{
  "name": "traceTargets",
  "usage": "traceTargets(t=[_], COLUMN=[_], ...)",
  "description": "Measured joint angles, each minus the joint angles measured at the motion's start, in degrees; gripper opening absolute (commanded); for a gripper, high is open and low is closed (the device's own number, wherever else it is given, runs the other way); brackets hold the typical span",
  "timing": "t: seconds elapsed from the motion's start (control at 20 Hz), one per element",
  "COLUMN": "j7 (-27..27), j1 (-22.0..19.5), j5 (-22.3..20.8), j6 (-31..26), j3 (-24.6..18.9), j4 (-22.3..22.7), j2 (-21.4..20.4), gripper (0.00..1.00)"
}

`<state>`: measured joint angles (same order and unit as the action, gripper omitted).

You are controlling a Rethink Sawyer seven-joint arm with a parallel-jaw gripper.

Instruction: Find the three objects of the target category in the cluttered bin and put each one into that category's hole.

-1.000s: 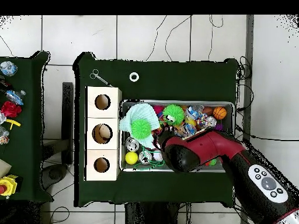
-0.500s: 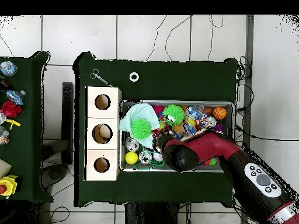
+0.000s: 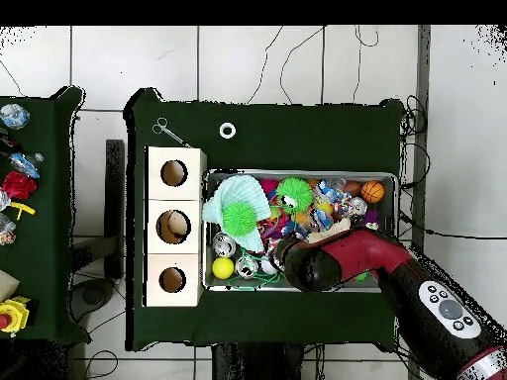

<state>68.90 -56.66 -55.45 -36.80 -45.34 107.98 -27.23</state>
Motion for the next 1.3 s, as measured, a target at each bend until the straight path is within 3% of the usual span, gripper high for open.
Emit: traceTargets(t=[0.05, 0.1, 0.5, 0.85, 1.3], j7=[0.0, 0.0, 0.0, -0.01, -0.01], j1=[0.0, -0.01, -1.13, -4.45, -5.04], j5=[-0.01, 0.0, 0.0, 0.29, 3.96], j6=[-0.62, -0.75, -0.75, -0.77, -0.77], j3=[0.53, 1.06, 0.97, -1.16, -4.82], j4=[-0.09, -0.24, -0.39, -0.37, 1.75], j2=[-0.01, 0.01, 1.25, 3.53, 0.6], gripper=[1.0, 0.0, 0.0, 0.0, 0.0])
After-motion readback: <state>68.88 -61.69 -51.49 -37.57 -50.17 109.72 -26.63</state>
